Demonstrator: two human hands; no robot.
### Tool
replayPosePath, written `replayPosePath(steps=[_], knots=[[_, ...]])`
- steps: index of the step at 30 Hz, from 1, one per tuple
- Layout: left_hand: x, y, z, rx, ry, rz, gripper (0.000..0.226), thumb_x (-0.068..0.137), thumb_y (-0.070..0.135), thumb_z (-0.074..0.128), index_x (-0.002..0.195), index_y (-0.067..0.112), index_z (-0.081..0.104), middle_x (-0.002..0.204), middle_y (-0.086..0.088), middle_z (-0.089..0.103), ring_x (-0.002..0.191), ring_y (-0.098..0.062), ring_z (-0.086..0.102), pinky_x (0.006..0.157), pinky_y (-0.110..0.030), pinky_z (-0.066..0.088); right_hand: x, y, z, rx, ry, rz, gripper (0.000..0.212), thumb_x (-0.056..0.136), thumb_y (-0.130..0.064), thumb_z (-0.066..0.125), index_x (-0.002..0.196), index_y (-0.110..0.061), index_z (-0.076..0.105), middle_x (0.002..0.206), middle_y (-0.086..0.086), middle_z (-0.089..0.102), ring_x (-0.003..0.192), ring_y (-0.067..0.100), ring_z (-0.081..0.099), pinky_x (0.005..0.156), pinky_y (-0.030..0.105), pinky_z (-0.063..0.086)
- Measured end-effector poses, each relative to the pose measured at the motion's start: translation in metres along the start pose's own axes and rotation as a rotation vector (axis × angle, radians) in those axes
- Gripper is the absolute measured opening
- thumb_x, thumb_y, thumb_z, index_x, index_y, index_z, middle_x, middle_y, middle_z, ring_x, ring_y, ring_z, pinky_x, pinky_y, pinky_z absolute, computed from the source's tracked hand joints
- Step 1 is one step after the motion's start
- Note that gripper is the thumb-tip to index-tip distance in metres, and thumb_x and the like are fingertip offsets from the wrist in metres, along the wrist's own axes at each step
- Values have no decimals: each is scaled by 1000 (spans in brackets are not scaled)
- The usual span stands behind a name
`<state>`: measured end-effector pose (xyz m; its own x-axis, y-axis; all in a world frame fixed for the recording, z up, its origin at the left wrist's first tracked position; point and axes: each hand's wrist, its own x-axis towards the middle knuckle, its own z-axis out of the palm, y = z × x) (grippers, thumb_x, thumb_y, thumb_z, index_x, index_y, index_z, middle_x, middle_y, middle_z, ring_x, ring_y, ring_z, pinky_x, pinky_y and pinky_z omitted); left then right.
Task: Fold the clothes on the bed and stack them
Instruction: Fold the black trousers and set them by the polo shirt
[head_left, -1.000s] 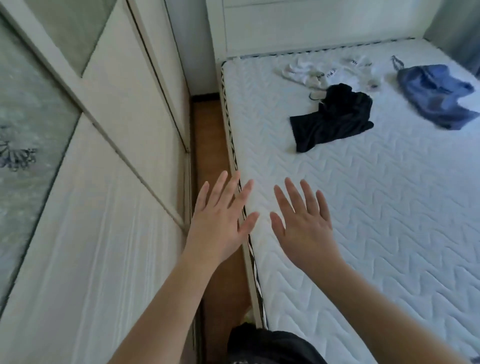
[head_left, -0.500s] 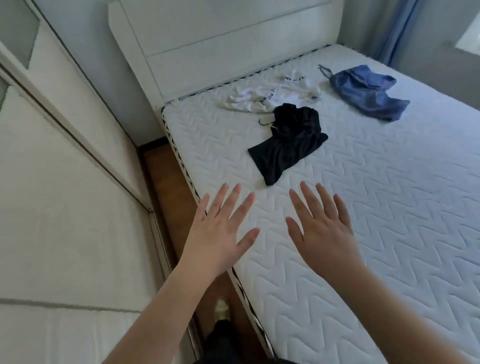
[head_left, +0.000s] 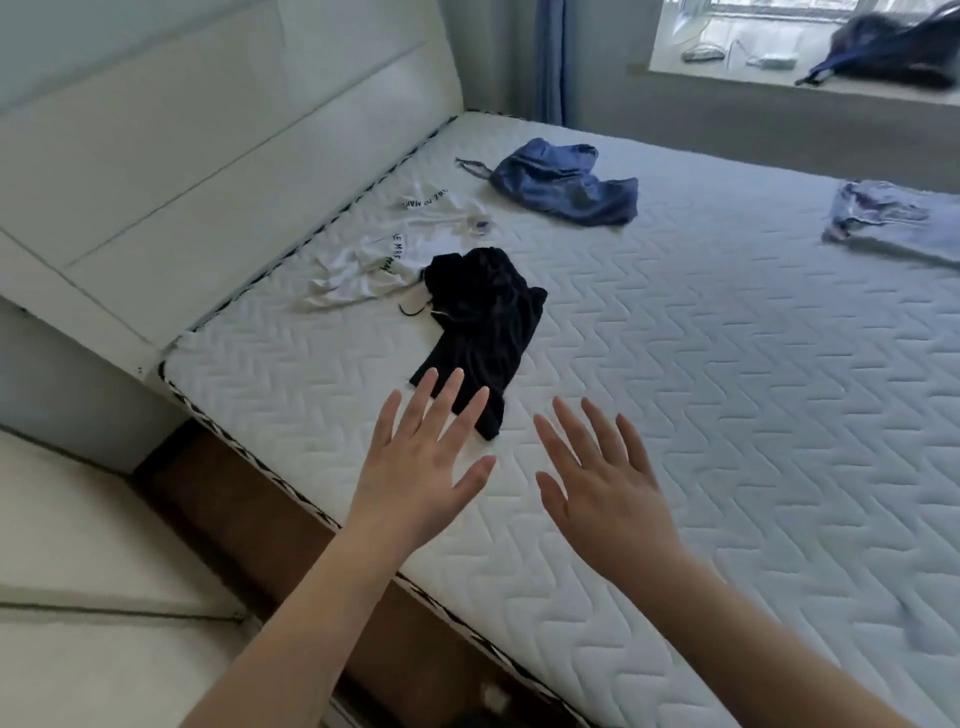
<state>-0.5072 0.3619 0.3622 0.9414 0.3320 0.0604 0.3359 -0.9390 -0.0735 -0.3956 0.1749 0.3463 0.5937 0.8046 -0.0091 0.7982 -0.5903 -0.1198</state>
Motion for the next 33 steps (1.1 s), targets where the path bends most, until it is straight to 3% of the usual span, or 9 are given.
replayPosePath(steps=[4, 7, 15, 25, 33], knots=[[22, -11, -8, 43, -24, 58, 67, 95, 67, 3, 155, 38, -7, 164, 6, -11, 148, -13, -22, 120, -43, -10, 14, 3, -2, 1, 41, 49, 60, 101, -50, 9, 157, -26, 11, 165, -2, 6, 151, 22, -5, 121, 44, -8], [27, -11, -3, 68, -40, 38, 67, 94, 67, -1, 153, 39, -12, 164, 6, -14, 147, -13, -26, 119, -42, -13, 21, 9, 4, 16, 54, 45, 59, 102, -49, 17, 157, -26, 14, 164, -2, 9, 151, 22, -2, 121, 45, -6], [22, -24, 29, -19, -39, -9, 68, 97, 64, 13, 153, 38, -16, 164, 8, -14, 148, -12, -23, 119, -39, -13, 53, -3, 34, 56, 9, 17, 60, 102, -48, 15, 157, -26, 4, 165, -2, 0, 151, 21, -7, 120, 44, -11], [96, -144, 110, -81, -148, 11, 69, 95, 64, 10, 151, 38, -21, 164, 6, -16, 146, -13, -27, 118, -39, -16, 174, -40, 98, 33, -107, 109, 61, 102, -48, 17, 156, -27, -2, 165, -2, -5, 151, 22, -8, 120, 44, -9], [191, -221, 188, -109, -170, 178, 73, 94, 64, 22, 156, 34, 0, 165, 0, 4, 152, -18, -5, 120, -43, -2, 279, -61, 171, 49, -279, 257, 65, 102, -48, 23, 156, -25, -4, 165, -1, -4, 151, 23, -4, 121, 43, -3]])
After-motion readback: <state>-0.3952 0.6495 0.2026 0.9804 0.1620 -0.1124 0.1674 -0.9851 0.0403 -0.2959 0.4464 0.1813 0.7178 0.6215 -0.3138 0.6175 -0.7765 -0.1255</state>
